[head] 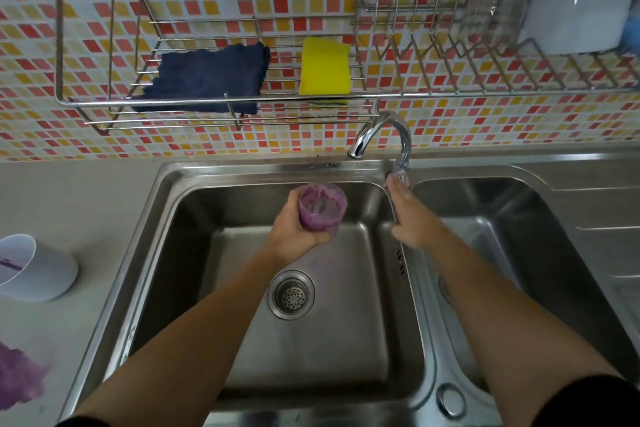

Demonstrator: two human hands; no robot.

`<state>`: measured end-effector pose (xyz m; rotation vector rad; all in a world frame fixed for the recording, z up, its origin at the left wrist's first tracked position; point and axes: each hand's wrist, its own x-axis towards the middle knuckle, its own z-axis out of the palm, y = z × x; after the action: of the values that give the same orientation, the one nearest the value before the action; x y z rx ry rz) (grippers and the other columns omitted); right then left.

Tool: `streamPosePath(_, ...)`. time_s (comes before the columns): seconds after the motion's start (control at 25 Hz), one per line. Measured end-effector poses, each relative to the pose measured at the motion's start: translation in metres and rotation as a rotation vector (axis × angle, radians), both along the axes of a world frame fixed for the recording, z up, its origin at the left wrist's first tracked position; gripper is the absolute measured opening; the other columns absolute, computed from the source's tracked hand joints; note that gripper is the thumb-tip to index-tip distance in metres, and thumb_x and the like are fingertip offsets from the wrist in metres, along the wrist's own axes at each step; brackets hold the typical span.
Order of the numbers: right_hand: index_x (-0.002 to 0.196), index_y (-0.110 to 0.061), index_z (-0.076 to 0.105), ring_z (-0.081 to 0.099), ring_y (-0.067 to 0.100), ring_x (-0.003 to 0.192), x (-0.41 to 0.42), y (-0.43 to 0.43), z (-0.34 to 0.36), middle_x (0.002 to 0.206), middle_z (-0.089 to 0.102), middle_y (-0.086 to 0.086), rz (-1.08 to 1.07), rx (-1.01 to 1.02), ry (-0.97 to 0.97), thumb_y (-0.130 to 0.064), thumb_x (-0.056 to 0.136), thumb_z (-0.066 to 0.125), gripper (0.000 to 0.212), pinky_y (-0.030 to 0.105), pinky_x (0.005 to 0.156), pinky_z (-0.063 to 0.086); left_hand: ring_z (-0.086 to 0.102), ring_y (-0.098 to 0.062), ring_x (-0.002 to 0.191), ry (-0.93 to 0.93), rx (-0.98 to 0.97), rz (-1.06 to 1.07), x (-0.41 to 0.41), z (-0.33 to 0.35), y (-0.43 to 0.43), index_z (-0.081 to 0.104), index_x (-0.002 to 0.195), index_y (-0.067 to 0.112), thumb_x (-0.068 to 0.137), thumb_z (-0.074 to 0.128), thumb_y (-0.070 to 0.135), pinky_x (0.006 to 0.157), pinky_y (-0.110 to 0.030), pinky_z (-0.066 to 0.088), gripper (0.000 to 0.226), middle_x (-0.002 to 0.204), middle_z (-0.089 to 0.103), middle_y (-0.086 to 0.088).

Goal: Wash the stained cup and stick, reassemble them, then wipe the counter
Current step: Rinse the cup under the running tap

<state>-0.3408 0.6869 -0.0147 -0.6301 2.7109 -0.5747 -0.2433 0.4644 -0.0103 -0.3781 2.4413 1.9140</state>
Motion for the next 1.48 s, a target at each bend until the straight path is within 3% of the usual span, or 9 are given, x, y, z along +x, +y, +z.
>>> streamPosePath(0.12, 0.148, -0.011, -0.007, -0.011, 0.020, 0.144, -0.004, -0.007, -0.019, 0.157, -0.013, 0.006, 0.119, 0.218, 0.105, -0.005, 0.080, 0.054, 0.091, 0.038, 0.119, 0.007, 0.057, -0.011, 0.112, 0.003, 0.071, -0.037, -0.008, -0.004, 0.007, 0.043, 0.128, 0.023, 0.054, 0.088, 0.005, 0.093, -0.031, 0.053, 0.087, 0.120, 0.057, 0.000)
streamPosePath(0.24, 0.147, -0.009, -0.009, -0.016, 0.022, 0.143, -0.005, -0.013, -0.026, 0.155, -0.019, 0.008, 0.134, 0.310, 0.130, -0.009, 0.083, 0.050, 0.087, 0.039, 0.118, 0.001, 0.057, -0.012, 0.113, 0.021, 0.108, -0.058, -0.012, 0.001, 0.018, 0.044, 0.129, 0.019, 0.054, 0.089, 0.006, 0.090, -0.026, 0.053, 0.089, 0.125, 0.054, -0.004)
streamPosePath(0.52, 0.147, -0.006, 0.000, -0.015, 0.017, 0.140, 0.037, 0.024, -0.043, 0.156, -0.008, 0.010, -0.010, 0.150, 0.199, -0.025, 0.096, 0.036, 0.066, 0.035, 0.116, 0.001, 0.060, -0.010, 0.106, -0.004, 0.155, -0.029, -0.015, 0.004, 0.031, 0.046, 0.125, 0.026, 0.057, 0.088, 0.008, 0.089, -0.024, 0.052, 0.082, 0.114, 0.062, 0.005)
streamPosePath(0.6, 0.147, -0.007, 0.000, -0.017, 0.016, 0.139, 0.057, 0.029, -0.051, 0.156, -0.008, 0.009, -0.044, 0.138, 0.163, -0.031, 0.097, 0.034, 0.065, 0.035, 0.116, 0.001, 0.060, -0.009, 0.103, -0.005, 0.163, -0.037, -0.018, 0.008, 0.036, 0.046, 0.122, 0.024, 0.058, 0.085, 0.001, 0.084, -0.016, 0.053, 0.078, 0.111, 0.061, 0.006)
streamPosePath(0.76, 0.147, -0.008, -0.004, -0.019, 0.015, 0.138, 0.083, 0.029, -0.067, 0.155, -0.011, 0.008, -0.113, 0.180, 0.121, -0.050, 0.090, 0.016, 0.073, 0.035, 0.114, -0.002, 0.061, -0.010, 0.105, -0.021, 0.173, -0.112, -0.016, 0.008, 0.041, 0.047, 0.114, 0.029, 0.056, 0.087, 0.002, 0.084, -0.021, 0.053, 0.076, 0.112, 0.061, 0.004)
streamPosePath(0.96, 0.147, -0.009, -0.003, -0.019, 0.013, 0.137, 0.086, 0.028, -0.071, 0.156, -0.008, 0.006, -0.140, 0.154, 0.139, -0.040, 0.093, 0.016, 0.066, 0.032, 0.112, -0.006, 0.058, 0.001, 0.093, -0.051, 0.157, -0.072, -0.002, 0.002, 0.033, 0.045, 0.123, 0.012, 0.062, 0.084, 0.001, 0.071, -0.007, 0.049, 0.074, 0.106, 0.059, 0.006)
streamPosePath(1.12, 0.147, -0.010, -0.002, -0.018, 0.013, 0.138, 0.087, 0.029, -0.075, 0.154, -0.011, 0.003, -0.145, 0.155, 0.167, -0.047, 0.084, 0.002, 0.073, 0.032, 0.112, -0.005, 0.056, -0.007, 0.101, -0.070, 0.103, -0.114, -0.005, 0.002, 0.029, 0.047, 0.124, 0.021, 0.059, 0.087, 0.009, 0.078, -0.018, 0.052, 0.077, 0.113, 0.057, 0.006)
streamPosePath(1.24, 0.148, -0.010, 0.000, -0.017, 0.013, 0.139, 0.087, 0.028, -0.075, 0.154, -0.009, 0.002, -0.153, 0.144, 0.164, -0.044, 0.088, 0.008, 0.070, 0.031, 0.112, -0.004, 0.059, -0.013, 0.104, -0.074, 0.069, -0.117, -0.006, -0.003, 0.026, 0.050, 0.123, 0.022, 0.056, 0.088, 0.007, 0.087, -0.026, 0.052, 0.079, 0.113, 0.061, 0.005)
streamPosePath(1.48, 0.148, -0.010, 0.004, -0.015, 0.011, 0.138, 0.086, 0.028, -0.076, 0.157, -0.004, 0.003, -0.159, 0.134, 0.165, -0.043, 0.085, 0.005, 0.072, 0.030, 0.112, -0.003, 0.059, -0.010, 0.103, -0.087, 0.020, -0.147, -0.003, -0.002, 0.017, 0.051, 0.122, 0.026, 0.053, 0.090, 0.010, 0.083, -0.023, 0.052, 0.080, 0.112, 0.060, 0.008)
